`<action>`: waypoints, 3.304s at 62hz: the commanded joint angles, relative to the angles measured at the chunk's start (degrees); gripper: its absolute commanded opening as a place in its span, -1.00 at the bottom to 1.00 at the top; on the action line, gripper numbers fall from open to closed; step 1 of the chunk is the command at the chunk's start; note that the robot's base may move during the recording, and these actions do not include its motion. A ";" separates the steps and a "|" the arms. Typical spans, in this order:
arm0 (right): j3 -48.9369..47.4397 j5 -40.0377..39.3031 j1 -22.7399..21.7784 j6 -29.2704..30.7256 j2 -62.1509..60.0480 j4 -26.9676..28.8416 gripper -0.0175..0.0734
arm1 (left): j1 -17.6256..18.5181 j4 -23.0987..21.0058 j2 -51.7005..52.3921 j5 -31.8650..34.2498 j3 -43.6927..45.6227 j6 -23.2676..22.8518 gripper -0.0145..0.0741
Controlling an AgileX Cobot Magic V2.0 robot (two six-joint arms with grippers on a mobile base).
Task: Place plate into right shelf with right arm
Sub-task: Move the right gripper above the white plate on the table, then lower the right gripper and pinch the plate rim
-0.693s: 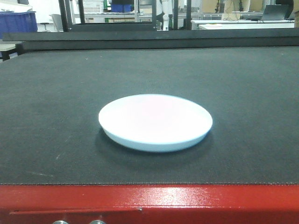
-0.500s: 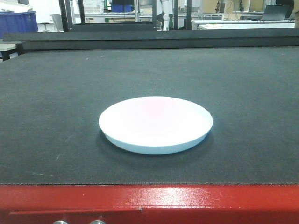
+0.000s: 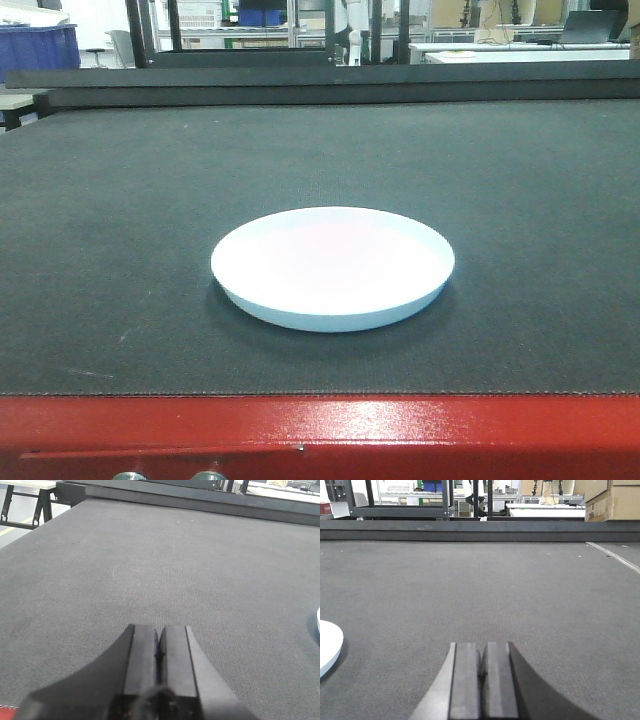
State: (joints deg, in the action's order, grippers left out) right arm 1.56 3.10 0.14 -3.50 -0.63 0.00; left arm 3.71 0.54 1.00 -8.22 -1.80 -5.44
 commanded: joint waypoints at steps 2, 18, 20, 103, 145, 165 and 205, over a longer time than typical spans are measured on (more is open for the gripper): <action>-0.31 -6.02 -0.14 0.33 -0.74 0.00 -0.49 | 0.28 -0.13 0.24 4.94 -0.57 -0.34 -0.78; -0.63 -14.14 -0.14 -10.02 -0.74 0.49 -0.49 | 0.28 -0.13 0.24 4.94 -0.57 -0.34 -0.78; -1.44 -13.67 -0.14 -12.19 -0.74 0.49 -0.49 | 0.28 -0.13 0.24 4.94 -0.57 -0.34 -0.78; -54.16 23.90 24.28 15.64 77.30 24.90 0.45 | 0.28 -0.13 0.24 4.94 -0.57 -0.34 -0.78; -66.96 29.57 24.15 15.40 96.64 19.99 0.76 | 0.28 -0.13 0.24 4.94 -0.57 -0.34 -0.78; -66.96 29.38 24.15 15.40 97.80 19.98 0.62 | 0.28 -0.13 0.24 4.94 -0.57 -0.34 -0.78; -67.79 29.45 23.30 15.11 98.98 19.92 -0.49 | 0.28 -0.13 0.24 4.94 -0.57 -0.34 -0.78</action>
State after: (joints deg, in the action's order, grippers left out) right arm -64.65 33.31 24.26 10.84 101.04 20.30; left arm 3.71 0.54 1.00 -8.22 -1.80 -5.44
